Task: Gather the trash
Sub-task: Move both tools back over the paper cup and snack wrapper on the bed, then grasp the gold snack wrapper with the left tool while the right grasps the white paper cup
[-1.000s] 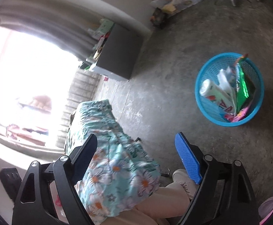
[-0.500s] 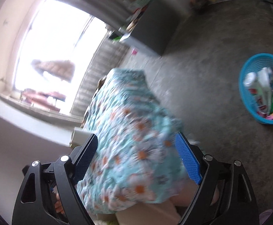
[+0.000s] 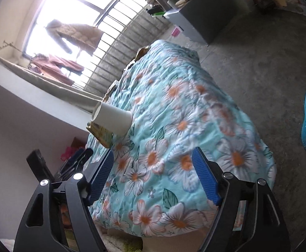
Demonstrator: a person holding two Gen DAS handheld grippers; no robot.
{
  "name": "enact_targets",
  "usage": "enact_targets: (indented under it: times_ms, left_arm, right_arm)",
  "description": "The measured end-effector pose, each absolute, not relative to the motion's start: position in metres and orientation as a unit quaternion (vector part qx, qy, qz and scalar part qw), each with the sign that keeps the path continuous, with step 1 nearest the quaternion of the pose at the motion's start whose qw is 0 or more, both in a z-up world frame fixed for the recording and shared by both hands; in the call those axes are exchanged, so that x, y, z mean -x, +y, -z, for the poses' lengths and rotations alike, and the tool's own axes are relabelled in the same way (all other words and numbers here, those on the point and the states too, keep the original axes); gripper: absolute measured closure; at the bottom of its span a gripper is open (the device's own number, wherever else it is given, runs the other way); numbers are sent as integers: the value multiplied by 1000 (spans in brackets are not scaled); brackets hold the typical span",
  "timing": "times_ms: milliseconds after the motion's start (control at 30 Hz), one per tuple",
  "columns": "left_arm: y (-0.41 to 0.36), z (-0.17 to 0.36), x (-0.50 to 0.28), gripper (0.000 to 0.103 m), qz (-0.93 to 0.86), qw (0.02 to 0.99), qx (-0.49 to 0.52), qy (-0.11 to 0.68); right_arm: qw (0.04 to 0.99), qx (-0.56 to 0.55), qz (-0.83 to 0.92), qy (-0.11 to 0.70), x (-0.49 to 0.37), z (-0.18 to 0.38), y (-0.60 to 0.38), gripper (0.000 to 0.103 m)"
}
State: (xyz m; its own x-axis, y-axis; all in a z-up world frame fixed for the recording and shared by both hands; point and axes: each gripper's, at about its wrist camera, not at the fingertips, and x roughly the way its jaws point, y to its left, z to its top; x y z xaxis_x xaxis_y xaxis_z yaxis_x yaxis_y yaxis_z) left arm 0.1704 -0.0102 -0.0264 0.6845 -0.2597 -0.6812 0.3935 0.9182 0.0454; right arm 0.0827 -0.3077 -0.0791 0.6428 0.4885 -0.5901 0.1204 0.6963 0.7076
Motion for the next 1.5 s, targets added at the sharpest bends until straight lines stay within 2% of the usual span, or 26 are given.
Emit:
enact_targets:
  times_ms: [233,300,533,1100,1500]
  left_arm:
    - [-18,43,-204,58,180,908,-111,362]
    - [-13,47,-212,67,179,906,-99,372]
    - [13,52,-223,86,175,905,-49,384]
    - [49,43,-208,91,123,913,-30,387]
    - [48,41,-205,91,121,913,-32,387]
  right_arm:
    - [828,-348,-116,425,-100,77,-285,31]
    - [831,-335,-119,428,-106,75,-277,31]
    - [847,-268,-135,439,-134,65,-241,31]
    - [886,-110,-149,426,-208,49,-148,31]
    - [894,-82,-126,421,-232,56,-126,31]
